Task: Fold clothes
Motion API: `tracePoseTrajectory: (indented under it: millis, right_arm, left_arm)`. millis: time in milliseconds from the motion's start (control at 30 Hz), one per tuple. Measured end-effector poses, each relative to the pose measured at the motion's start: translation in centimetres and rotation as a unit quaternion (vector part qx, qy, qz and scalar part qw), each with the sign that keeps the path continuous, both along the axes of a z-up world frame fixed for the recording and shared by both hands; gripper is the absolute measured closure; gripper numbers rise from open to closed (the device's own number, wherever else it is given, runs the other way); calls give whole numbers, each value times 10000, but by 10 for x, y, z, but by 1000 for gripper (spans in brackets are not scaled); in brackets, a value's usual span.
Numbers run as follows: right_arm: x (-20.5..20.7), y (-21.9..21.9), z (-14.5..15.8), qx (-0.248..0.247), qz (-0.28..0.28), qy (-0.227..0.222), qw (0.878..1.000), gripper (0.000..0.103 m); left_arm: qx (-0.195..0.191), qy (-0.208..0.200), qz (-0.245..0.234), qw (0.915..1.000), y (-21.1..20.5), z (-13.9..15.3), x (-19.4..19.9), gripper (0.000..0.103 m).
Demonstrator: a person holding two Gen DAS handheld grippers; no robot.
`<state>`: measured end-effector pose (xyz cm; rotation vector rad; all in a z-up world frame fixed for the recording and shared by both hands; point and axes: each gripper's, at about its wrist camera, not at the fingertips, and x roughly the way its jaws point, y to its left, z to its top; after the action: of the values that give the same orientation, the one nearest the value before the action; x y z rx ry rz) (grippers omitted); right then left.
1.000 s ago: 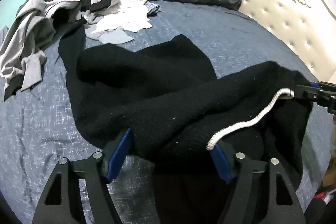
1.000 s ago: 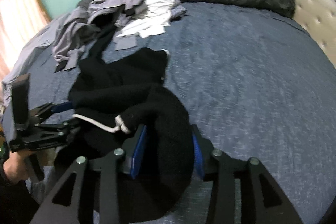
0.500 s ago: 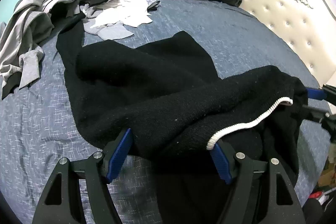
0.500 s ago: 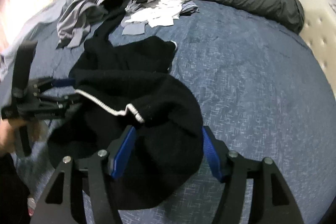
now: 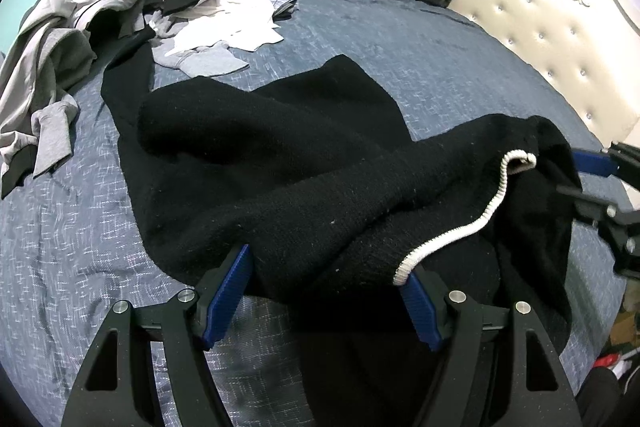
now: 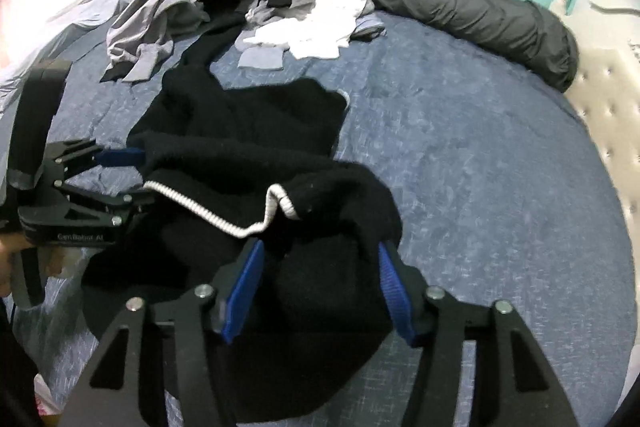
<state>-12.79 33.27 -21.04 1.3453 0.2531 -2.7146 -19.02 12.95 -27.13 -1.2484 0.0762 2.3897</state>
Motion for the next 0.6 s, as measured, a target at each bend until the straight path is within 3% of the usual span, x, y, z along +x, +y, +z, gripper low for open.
tracePoseTrajectory:
  millis: [133,367,600]
  right_arm:
    - [3,-4,13,-33,72,143,9999,51]
    - [0,-19,-1,145,316,-44,9994,51]
    - [-21,-20,-18,285,91,-181,9994,51]
  left_arm:
    - [37,5,-19,10000,-1,-2,0,29]
    - [59,95,-94,9999,3,2,3,50]
    - [34,265,-231,9994,7,9,7,70]
